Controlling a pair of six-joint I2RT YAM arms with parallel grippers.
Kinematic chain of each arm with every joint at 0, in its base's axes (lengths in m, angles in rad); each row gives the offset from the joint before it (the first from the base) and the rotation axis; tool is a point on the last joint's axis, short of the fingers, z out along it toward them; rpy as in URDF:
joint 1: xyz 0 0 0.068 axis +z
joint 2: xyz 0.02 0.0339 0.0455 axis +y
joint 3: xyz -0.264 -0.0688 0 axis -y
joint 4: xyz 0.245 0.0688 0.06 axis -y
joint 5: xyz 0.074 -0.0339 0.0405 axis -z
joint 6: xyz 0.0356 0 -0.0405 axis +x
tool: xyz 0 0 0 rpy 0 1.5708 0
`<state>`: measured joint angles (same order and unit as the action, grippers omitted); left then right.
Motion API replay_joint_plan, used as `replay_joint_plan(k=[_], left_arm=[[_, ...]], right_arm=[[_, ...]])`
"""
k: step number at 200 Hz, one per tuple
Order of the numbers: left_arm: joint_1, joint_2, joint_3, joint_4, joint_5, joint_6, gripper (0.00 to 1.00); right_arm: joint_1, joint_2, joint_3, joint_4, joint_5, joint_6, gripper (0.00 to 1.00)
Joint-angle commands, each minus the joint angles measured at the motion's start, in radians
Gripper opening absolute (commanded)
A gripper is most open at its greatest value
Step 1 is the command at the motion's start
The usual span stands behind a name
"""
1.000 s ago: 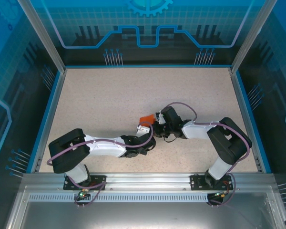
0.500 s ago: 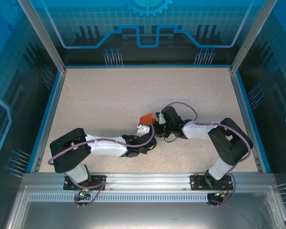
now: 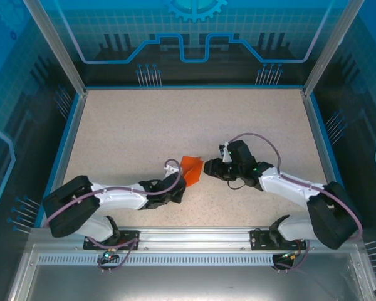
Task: Fold a paper plane with a square sheet of paper (pick it up from the middle)
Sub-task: Fourth fold the wing at the center of the table.
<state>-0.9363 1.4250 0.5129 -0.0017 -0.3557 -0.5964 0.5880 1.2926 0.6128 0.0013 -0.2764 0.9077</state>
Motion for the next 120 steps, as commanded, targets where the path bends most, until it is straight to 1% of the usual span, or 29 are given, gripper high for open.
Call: replay_joint_plan(k=[1, 33, 53, 67, 84, 94, 120], left_arm=[[0.046, -0.068, -0.067, 0.094, 0.144, 0.035, 0.06], [0.126, -0.139, -0.125, 0.138, 0.287, 0.064, 0.06], [0.156, -0.155, -0.135, 0.149, 0.343, 0.09, 0.06], [0.178, -0.151, -0.136, 0.16, 0.389, 0.098, 0.06], [0.195, -0.141, -0.13, 0.158, 0.417, 0.097, 0.06], [0.21, -0.13, -0.126, 0.167, 0.457, 0.102, 0.06], [0.24, -0.102, -0.125, 0.173, 0.486, 0.095, 0.06]], right_arm=[[-0.007, -0.056, -0.04, -0.067, 0.022, -0.009, 0.38], [0.027, -0.074, -0.042, -0.083, 0.022, 0.005, 0.35], [0.07, -0.052, -0.012, -0.08, 0.039, 0.001, 0.35], [0.096, -0.009, 0.023, -0.074, 0.041, -0.002, 0.33], [0.122, 0.059, 0.083, -0.071, 0.033, 0.0, 0.29], [0.134, 0.1, 0.118, -0.061, 0.017, -0.006, 0.27], [0.151, 0.206, 0.182, 0.009, -0.034, -0.002, 0.24]])
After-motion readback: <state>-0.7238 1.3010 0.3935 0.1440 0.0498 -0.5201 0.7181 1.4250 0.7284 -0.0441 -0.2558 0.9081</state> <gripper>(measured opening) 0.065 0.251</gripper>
